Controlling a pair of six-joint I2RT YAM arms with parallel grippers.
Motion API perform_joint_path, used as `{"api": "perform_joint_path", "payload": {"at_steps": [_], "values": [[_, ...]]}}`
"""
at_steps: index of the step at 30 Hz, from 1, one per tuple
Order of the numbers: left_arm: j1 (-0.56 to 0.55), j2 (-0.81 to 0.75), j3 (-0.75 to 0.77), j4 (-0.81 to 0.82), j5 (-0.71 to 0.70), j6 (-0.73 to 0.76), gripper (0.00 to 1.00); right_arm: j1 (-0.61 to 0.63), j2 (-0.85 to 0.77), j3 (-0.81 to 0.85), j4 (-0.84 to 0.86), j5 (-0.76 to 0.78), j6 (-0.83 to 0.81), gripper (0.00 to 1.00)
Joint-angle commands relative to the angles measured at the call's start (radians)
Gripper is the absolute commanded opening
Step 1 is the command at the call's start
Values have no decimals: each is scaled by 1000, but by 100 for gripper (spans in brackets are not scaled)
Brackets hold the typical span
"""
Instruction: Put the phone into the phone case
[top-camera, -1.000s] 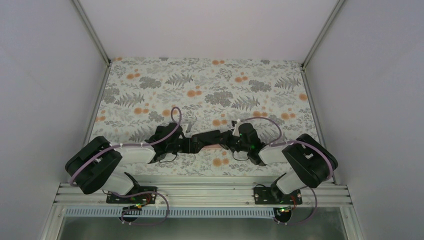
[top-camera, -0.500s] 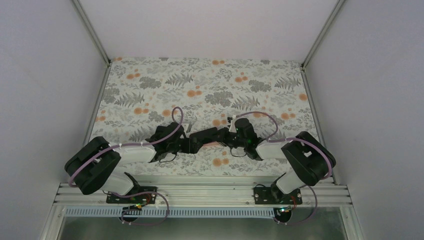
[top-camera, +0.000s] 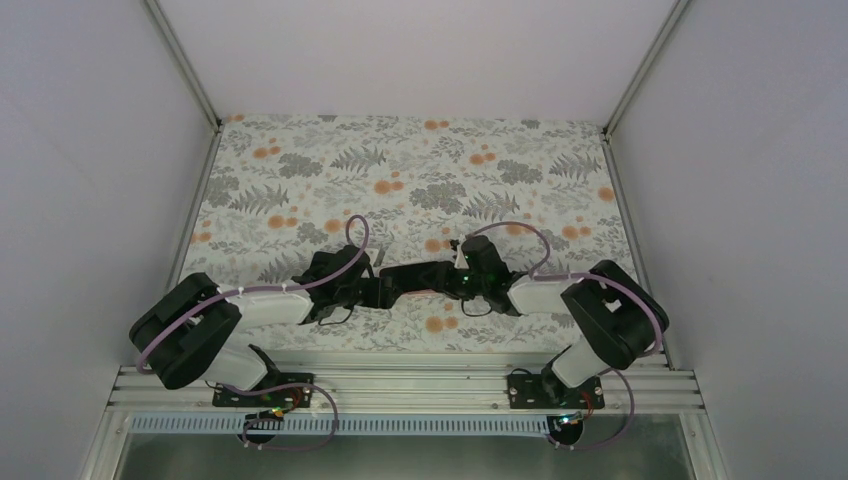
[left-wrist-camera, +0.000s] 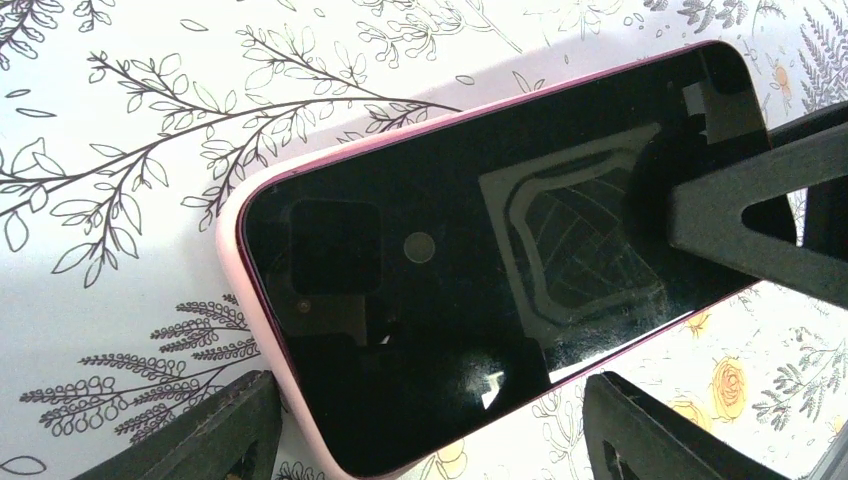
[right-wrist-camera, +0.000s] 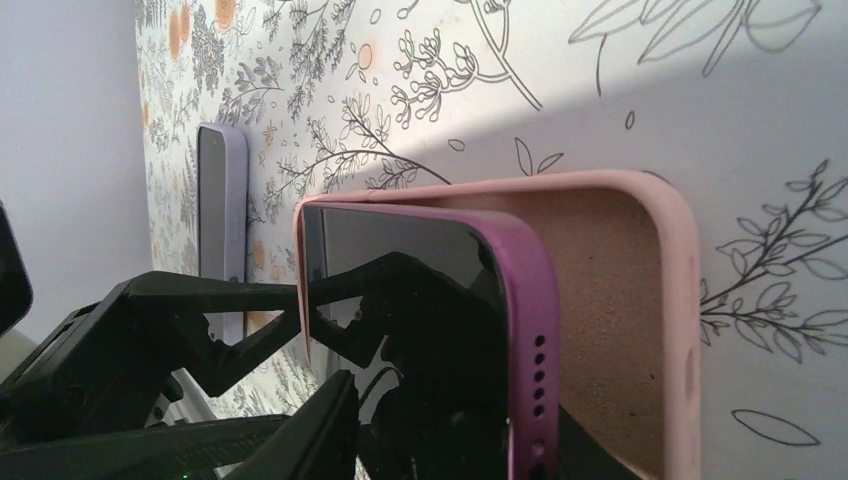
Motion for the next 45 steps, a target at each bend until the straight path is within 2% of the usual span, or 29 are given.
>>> {"api": "perform_joint_path", "payload": {"at_steps": [1, 11, 24, 30, 37, 45], "values": [[-11, 19, 1, -55, 7, 13, 75, 9, -52, 48, -103, 57, -89, 36], [-11, 9, -4, -76, -15, 13, 69, 11, -120, 104, -306, 171, -213, 45], [-15, -12, 1, -116, -44, 13, 63, 11, -178, 128, -453, 295, -332, 52], [-22, -18, 9, -139, -62, 16, 60, 11, -184, 122, -488, 311, -371, 50], [-29, 2, 25, -149, -73, 16, 57, 12, -130, 124, -454, 226, -400, 45], [-40, 31, 51, -177, -100, 23, 53, 14, -91, 126, -438, 223, -411, 42]]}}
